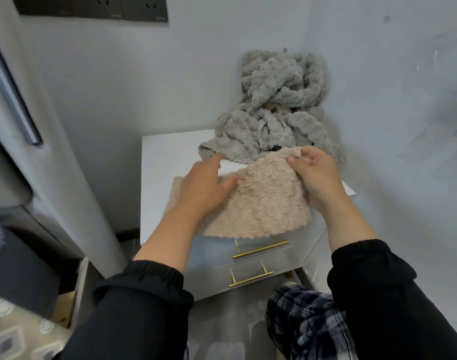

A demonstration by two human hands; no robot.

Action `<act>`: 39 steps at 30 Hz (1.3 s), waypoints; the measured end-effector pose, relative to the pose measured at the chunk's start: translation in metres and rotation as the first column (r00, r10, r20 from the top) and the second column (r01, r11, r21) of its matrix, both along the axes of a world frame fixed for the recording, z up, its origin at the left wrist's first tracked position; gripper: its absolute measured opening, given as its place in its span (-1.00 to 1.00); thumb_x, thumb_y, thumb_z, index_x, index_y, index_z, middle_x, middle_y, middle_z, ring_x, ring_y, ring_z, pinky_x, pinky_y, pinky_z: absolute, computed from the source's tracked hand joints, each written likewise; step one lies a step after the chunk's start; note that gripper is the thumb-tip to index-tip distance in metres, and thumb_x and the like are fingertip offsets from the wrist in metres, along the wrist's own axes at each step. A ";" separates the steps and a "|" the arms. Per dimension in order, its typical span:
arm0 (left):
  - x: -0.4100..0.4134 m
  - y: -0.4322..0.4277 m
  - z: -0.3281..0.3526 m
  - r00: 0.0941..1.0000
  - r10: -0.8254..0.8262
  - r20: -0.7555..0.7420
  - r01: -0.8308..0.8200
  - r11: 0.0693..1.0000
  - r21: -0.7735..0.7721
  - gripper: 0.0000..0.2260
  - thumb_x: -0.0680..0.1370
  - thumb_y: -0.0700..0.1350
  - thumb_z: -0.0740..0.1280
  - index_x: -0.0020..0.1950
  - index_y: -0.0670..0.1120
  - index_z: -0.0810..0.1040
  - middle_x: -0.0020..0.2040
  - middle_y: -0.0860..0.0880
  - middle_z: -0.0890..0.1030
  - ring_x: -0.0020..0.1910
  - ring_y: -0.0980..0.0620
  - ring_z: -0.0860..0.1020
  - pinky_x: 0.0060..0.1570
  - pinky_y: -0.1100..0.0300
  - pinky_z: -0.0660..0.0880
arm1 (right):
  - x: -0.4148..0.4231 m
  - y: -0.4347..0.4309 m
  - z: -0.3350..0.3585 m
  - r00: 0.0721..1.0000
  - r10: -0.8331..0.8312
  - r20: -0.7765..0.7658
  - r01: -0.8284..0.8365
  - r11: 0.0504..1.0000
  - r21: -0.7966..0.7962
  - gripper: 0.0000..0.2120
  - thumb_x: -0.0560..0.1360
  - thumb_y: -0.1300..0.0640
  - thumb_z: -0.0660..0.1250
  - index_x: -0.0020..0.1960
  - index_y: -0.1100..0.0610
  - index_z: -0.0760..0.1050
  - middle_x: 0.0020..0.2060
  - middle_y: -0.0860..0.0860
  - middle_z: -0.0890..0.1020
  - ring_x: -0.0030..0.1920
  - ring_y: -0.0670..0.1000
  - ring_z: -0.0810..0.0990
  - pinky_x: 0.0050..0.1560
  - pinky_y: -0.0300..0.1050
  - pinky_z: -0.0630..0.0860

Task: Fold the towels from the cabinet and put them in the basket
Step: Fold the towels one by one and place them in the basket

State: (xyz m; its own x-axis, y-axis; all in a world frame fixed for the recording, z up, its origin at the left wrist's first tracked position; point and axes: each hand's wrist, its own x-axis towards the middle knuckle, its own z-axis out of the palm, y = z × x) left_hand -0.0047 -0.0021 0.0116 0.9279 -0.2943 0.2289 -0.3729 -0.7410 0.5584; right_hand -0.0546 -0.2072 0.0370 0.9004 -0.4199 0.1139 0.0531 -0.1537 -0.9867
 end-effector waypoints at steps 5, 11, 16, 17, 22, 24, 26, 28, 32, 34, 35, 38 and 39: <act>-0.014 0.002 0.020 0.928 -0.333 -0.166 0.256 0.896 -0.362 -0.31 0.36 0.12 0.49 0.44 0.14 0.29 0.28 0.16 0.48 0.28 0.25 0.37 0.32 0.19 0.31 | -0.017 0.007 0.017 0.932 0.359 0.052 -0.359 0.933 -0.010 -0.80 0.50 0.41 0.26 -0.12 0.15 0.54 -0.31 0.00 0.70 -0.26 -0.04 0.68 -0.20 -0.19 0.59; -0.023 -0.003 0.025 0.794 -0.449 -0.410 0.358 0.891 -0.280 -0.74 0.39 0.07 0.50 -0.29 -0.07 0.54 -0.50 0.14 0.42 -0.52 0.21 0.37 -0.43 0.30 0.30 | -0.018 0.010 0.016 0.942 0.334 -0.018 -0.332 0.929 -0.164 -0.89 0.46 0.33 0.39 -0.09 0.14 0.58 -0.25 0.06 0.71 -0.19 -0.01 0.67 -0.12 -0.14 0.59; -0.031 -0.005 0.031 0.697 -0.484 -0.529 0.394 0.875 -0.281 -0.54 0.41 0.23 0.40 -0.42 -0.06 0.30 -0.54 0.10 0.24 -0.55 0.12 0.19 -0.47 0.23 0.13 | -0.013 0.014 0.008 0.955 0.289 -0.073 -0.297 0.905 -0.303 -0.91 0.43 0.24 0.45 -0.13 0.08 0.60 -0.19 0.05 0.69 -0.13 -0.02 0.65 -0.02 -0.07 0.55; -0.031 -0.004 0.031 0.679 -0.494 -0.542 0.395 0.869 -0.298 -0.53 0.37 0.28 0.42 -0.39 -0.08 0.37 -0.51 0.07 0.32 -0.53 0.11 0.26 -0.44 0.23 0.20 | -0.014 0.013 0.009 0.954 0.293 -0.062 -0.298 0.907 -0.298 -0.91 0.44 0.25 0.44 -0.13 0.09 0.60 -0.20 0.04 0.69 -0.16 -0.04 0.65 -0.05 -0.11 0.56; -0.030 -0.001 0.031 0.676 -0.464 -0.572 0.305 0.883 -0.356 -0.59 0.43 0.14 0.44 -0.02 -0.21 0.63 -0.12 -0.21 0.64 -0.15 -0.10 0.57 -0.10 0.04 0.44 | -0.015 0.009 0.012 0.950 0.309 -0.045 -0.310 0.919 -0.242 -0.87 0.45 0.26 0.42 0.00 0.22 0.61 -0.16 0.09 0.70 -0.14 -0.01 0.66 -0.06 -0.11 0.58; -0.028 -0.001 0.032 0.726 -0.429 -0.538 0.254 0.894 -0.370 -0.70 0.48 0.04 0.42 -0.20 -0.22 0.60 -0.26 -0.15 0.60 -0.26 -0.05 0.53 -0.19 0.12 0.42 | -0.013 0.008 0.010 0.957 0.283 -0.058 -0.289 0.933 -0.215 -0.80 0.45 0.20 0.44 0.06 0.21 0.60 -0.14 0.10 0.70 -0.10 0.03 0.67 -0.02 -0.06 0.58; -0.027 -0.002 0.032 0.768 -0.390 -0.508 0.178 0.892 -0.416 -0.71 0.49 0.02 0.41 -0.30 -0.17 0.54 -0.31 -0.11 0.58 -0.31 0.00 0.51 -0.21 0.16 0.40 | -0.013 0.004 0.009 0.949 0.303 -0.087 -0.314 0.933 -0.173 -0.83 0.45 0.11 0.43 0.02 0.11 0.60 -0.22 0.01 0.71 -0.20 -0.03 0.67 -0.13 -0.11 0.59; -0.024 -0.002 0.031 0.798 -0.338 -0.499 0.079 0.879 -0.470 -0.69 0.52 -0.01 0.37 -0.37 -0.10 0.47 -0.39 -0.02 0.58 -0.39 0.06 0.52 -0.30 0.26 0.42 | -0.016 -0.001 0.009 0.907 0.390 -0.159 -0.407 0.908 -0.094 -0.83 0.42 0.06 0.41 -0.02 0.10 0.59 -0.31 -0.06 0.68 -0.33 -0.13 0.64 -0.31 -0.25 0.53; -0.022 0.005 0.031 0.810 -0.318 -0.492 -0.022 0.823 -0.568 -0.75 0.56 -0.08 0.33 -0.33 -0.04 0.52 -0.39 0.02 0.62 -0.38 0.06 0.58 -0.40 0.29 0.47 | -0.019 -0.012 0.004 0.824 0.490 -0.283 -0.511 0.860 0.001 -0.76 0.29 0.13 0.44 -0.13 0.27 0.56 -0.26 0.05 0.67 -0.21 0.00 0.63 -0.19 -0.24 0.55; -0.020 0.009 0.031 0.804 -0.357 -0.476 0.011 0.808 -0.588 -0.88 0.55 -0.16 0.34 -0.20 -0.06 0.58 -0.29 -0.01 0.65 -0.31 0.03 0.61 -0.31 0.24 0.54 | -0.017 -0.015 0.004 0.872 0.432 -0.228 -0.430 0.901 0.065 -0.74 0.25 0.18 0.45 -0.13 0.29 0.55 -0.28 0.05 0.67 -0.21 0.03 0.61 -0.14 -0.19 0.55; -0.021 0.011 0.032 0.789 -0.389 -0.476 0.032 0.799 -0.601 -0.95 0.54 -0.19 0.35 -0.09 -0.08 0.61 -0.21 -0.03 0.68 -0.24 0.02 0.64 -0.21 0.19 0.57 | -0.016 -0.016 0.003 0.895 0.410 -0.175 -0.394 0.911 0.120 -0.76 0.25 0.21 0.44 -0.11 0.27 0.56 -0.29 0.02 0.68 -0.22 0.00 0.63 -0.17 -0.21 0.58; -0.021 0.010 0.031 0.751 -0.450 -0.484 0.043 0.764 -0.644 -0.88 0.52 -0.16 0.39 0.05 -0.10 0.61 -0.09 -0.05 0.70 -0.13 0.02 0.67 -0.11 0.18 0.61 | -0.016 -0.011 0.004 0.907 0.412 -0.081 -0.383 0.890 0.246 -0.73 0.25 0.27 0.42 -0.06 0.24 0.56 -0.27 0.03 0.70 -0.24 -0.03 0.68 -0.26 -0.19 0.60; -0.022 0.009 0.031 0.755 -0.442 -0.484 0.027 0.759 -0.651 -0.89 0.51 -0.14 0.39 0.02 -0.11 0.61 -0.13 -0.03 0.70 -0.17 0.04 0.67 -0.18 0.22 0.60 | -0.015 -0.009 0.004 0.903 0.422 -0.075 -0.396 0.888 0.235 -0.70 0.23 0.27 0.44 -0.04 0.24 0.56 -0.24 0.05 0.71 -0.21 -0.01 0.69 -0.23 -0.16 0.62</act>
